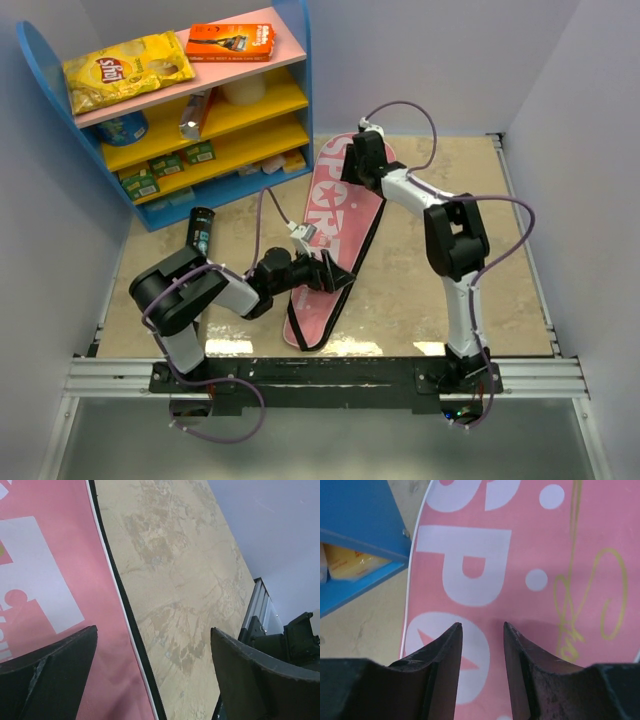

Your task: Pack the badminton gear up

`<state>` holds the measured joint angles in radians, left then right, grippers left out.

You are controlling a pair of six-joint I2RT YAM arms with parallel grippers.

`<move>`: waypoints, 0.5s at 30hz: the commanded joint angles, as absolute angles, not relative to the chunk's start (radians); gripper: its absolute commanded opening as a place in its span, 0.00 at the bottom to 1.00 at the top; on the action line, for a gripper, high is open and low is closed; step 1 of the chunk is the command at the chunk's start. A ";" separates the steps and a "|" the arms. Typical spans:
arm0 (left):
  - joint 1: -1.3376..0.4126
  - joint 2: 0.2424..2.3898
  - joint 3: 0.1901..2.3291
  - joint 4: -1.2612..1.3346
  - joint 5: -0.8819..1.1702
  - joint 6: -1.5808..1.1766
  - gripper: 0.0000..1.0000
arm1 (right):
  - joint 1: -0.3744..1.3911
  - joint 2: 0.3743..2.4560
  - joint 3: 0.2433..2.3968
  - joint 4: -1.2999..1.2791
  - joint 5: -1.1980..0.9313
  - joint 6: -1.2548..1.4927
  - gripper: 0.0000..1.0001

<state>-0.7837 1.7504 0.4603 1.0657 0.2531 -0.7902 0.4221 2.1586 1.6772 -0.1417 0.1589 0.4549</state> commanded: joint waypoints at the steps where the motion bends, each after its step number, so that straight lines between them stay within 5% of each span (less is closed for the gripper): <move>1: -0.799 1.770 0.492 0.724 0.163 -0.727 1.00 | 0.397 2.284 1.878 -0.164 0.092 0.417 0.42; 7: -0.834 1.769 0.601 0.488 0.036 -0.663 1.00 | 0.391 2.424 2.090 -0.360 0.112 0.396 0.42; 15: -0.884 1.798 0.704 0.266 -0.107 -0.623 1.00 | 0.354 2.476 2.088 -0.488 0.166 0.379 0.44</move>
<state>-0.8726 1.7351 0.6945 0.5987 0.0460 -0.6827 0.3832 2.4435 2.0701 -0.3393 0.1219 0.4072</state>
